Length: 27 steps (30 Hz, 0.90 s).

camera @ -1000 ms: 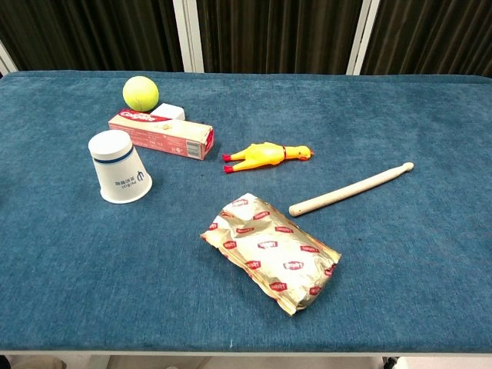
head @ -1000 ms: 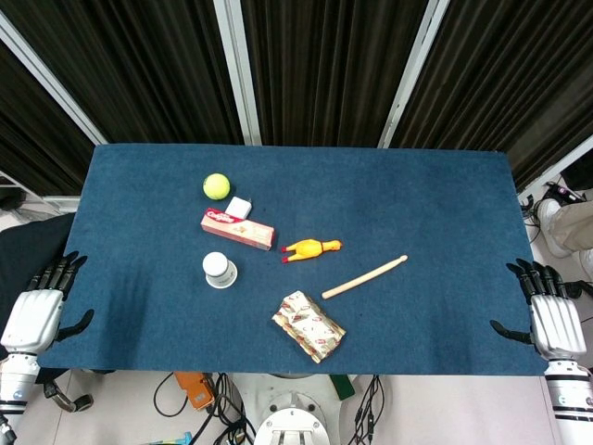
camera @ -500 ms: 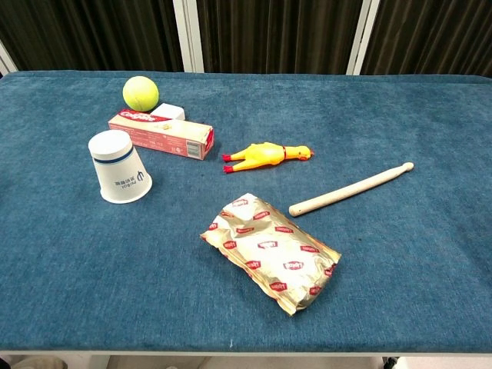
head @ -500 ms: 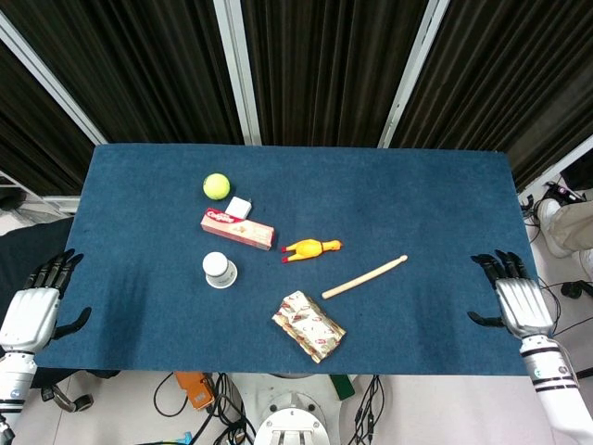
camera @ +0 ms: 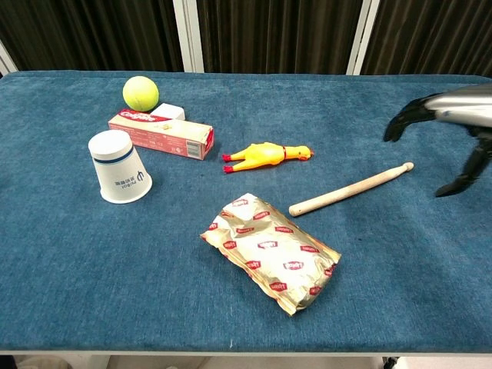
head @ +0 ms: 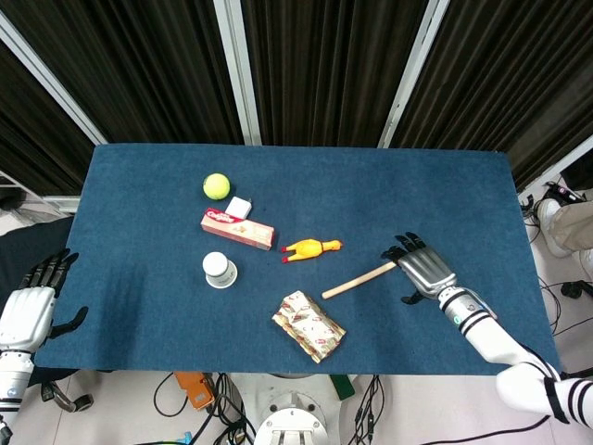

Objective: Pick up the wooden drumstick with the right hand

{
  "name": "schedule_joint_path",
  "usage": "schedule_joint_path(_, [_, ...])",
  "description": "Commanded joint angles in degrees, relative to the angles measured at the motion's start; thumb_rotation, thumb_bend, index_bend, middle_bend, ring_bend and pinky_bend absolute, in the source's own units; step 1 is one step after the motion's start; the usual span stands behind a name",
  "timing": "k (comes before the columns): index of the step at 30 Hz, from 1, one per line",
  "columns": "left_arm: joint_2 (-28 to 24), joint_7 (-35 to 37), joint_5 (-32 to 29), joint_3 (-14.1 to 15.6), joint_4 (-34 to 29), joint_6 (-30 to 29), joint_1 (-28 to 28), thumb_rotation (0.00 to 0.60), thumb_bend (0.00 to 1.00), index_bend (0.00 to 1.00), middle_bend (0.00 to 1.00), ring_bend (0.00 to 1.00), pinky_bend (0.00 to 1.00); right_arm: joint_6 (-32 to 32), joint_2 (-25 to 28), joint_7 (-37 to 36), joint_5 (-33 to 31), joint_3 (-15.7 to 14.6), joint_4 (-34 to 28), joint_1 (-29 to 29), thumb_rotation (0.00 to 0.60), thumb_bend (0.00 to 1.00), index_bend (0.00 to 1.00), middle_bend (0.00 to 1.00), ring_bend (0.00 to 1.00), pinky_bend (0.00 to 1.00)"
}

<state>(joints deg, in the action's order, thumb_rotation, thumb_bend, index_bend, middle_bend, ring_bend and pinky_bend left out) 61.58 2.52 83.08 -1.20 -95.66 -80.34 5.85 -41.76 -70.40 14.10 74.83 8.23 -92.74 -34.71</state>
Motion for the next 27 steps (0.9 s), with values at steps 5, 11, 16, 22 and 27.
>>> schedule_joint_path(5, [-0.1, 0.4, -0.4, -0.2, -0.1, -0.2, -0.1, 0.600, 0.28, 0.00, 0.00, 0.00, 0.10, 1.8, -5.1, 2.0, -1.6, -1.3, 2.7, -3.1, 0.600, 0.31, 0.34, 0.35, 0.12, 0.00])
schedule_joint_path(11, [-0.1, 0.5, -0.3, -0.3, -0.1, -0.2, -0.1, 0.600, 0.28, 0.00, 0.00, 0.00, 0.10, 2.3, -6.8, 2.3, -2.9, -1.9, 4.1, -4.7, 0.600, 0.43, 0.38, 0.39, 0.14, 0.00])
schedule_joint_path(16, [-0.1, 0.6, -0.5, -0.4, -0.2, -0.2, -0.2, 0.600, 0.28, 0.00, 0.00, 0.00, 0.10, 2.5, -7.9, 2.2, -4.8, -1.7, 5.5, -5.8, 0.600, 0.45, 0.40, 0.40, 0.15, 0.00])
schedule_joint_path(22, [-0.2, 0.5, -0.8, -0.4, -0.3, 0.0, -0.1, 0.600, 0.28, 0.00, 0.00, 0.00, 0.10, 3.1, -9.5, 2.0, -6.5, -1.8, 7.6, -7.4, 0.600, 0.46, 0.41, 0.41, 0.16, 0.00])
schedule_joint_path(27, [-0.2, 0.6, -0.9, -0.5, -0.4, 0.0, -0.1, 0.600, 0.28, 0.00, 0.00, 0.00, 0.10, 3.2, -10.6, 1.6, -7.1, -1.8, 8.8, -8.3, 0.600, 0.46, 0.43, 0.42, 0.17, 0.00])
